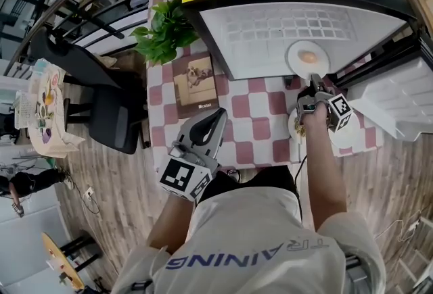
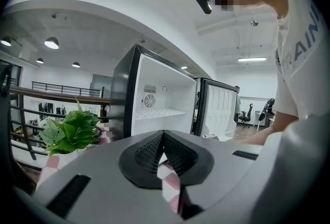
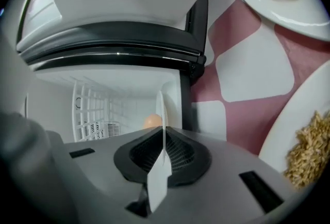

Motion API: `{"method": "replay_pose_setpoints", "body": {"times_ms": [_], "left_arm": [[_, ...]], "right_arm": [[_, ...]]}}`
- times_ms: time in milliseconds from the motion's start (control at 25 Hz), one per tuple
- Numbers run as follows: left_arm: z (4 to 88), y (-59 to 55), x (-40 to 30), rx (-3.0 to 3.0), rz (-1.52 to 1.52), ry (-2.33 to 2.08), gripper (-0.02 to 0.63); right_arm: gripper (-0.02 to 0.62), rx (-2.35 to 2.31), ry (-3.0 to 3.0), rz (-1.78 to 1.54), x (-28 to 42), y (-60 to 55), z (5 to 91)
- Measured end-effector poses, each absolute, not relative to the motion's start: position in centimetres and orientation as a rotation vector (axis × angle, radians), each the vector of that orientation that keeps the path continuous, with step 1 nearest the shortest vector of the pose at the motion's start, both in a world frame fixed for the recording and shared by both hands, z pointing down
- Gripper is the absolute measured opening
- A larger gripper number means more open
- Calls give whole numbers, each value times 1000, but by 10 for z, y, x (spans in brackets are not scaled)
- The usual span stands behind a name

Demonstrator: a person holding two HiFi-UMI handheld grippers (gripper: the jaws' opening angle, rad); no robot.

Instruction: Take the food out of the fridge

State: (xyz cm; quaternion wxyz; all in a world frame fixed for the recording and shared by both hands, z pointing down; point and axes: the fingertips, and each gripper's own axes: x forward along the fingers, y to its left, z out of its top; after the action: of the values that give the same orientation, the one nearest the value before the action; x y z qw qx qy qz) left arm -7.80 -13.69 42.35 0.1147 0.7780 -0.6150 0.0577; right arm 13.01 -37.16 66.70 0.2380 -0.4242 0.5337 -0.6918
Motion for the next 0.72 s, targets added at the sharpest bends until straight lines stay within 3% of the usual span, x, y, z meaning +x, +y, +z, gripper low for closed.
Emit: {"method": "replay_pose_setpoints", "body": {"times_ms": [720], "left_arm": [[416, -95, -104, 2327, 147, -1794, 8]], "right_arm": [[32, -1032, 1644, -1842, 125, -274, 604]]}}
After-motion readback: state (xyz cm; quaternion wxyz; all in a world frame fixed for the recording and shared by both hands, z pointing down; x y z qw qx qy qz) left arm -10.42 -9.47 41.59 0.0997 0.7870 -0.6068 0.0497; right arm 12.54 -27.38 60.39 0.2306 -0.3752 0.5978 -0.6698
